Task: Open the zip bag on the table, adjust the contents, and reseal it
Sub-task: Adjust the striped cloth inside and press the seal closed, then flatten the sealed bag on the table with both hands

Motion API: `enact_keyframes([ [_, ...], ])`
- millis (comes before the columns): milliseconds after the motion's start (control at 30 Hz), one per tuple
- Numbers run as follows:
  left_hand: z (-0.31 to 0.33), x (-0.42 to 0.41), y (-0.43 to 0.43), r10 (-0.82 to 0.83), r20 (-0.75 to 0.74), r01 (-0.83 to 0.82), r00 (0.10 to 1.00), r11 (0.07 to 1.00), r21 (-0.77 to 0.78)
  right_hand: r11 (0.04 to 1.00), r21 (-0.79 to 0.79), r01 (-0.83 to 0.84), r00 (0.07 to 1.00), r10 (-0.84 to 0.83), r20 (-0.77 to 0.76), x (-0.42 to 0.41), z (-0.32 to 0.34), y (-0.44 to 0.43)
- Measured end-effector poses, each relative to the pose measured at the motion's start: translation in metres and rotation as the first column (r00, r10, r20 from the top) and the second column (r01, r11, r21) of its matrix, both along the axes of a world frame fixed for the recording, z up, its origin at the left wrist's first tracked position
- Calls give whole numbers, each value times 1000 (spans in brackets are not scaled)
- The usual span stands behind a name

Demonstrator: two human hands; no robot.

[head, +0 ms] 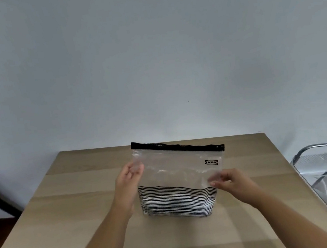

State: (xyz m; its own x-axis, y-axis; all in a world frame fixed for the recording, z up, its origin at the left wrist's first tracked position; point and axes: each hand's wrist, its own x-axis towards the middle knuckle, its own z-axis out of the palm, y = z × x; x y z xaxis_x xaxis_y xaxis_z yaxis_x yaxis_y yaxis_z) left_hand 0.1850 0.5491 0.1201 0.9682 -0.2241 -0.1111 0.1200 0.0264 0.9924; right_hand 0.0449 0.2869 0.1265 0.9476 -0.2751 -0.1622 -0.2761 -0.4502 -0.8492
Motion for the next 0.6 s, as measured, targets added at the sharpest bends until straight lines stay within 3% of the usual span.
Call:
enact_keyframes([
  [100, -25, -5, 6, -75, 4, 74, 997, 989, 130, 999, 5, 52, 999, -52, -5, 6, -13, 3],
  [367, -79, -6, 8, -83, 91, 29, 992, 872, 489, 982, -23, 187, 981, -188, -54, 19, -53, 6],
  [600, -109, -18, 5, -104, -58, 118, 993, 788, 605, 962, -46, 271, 933, -274, -233, 17, -88, 13],
])
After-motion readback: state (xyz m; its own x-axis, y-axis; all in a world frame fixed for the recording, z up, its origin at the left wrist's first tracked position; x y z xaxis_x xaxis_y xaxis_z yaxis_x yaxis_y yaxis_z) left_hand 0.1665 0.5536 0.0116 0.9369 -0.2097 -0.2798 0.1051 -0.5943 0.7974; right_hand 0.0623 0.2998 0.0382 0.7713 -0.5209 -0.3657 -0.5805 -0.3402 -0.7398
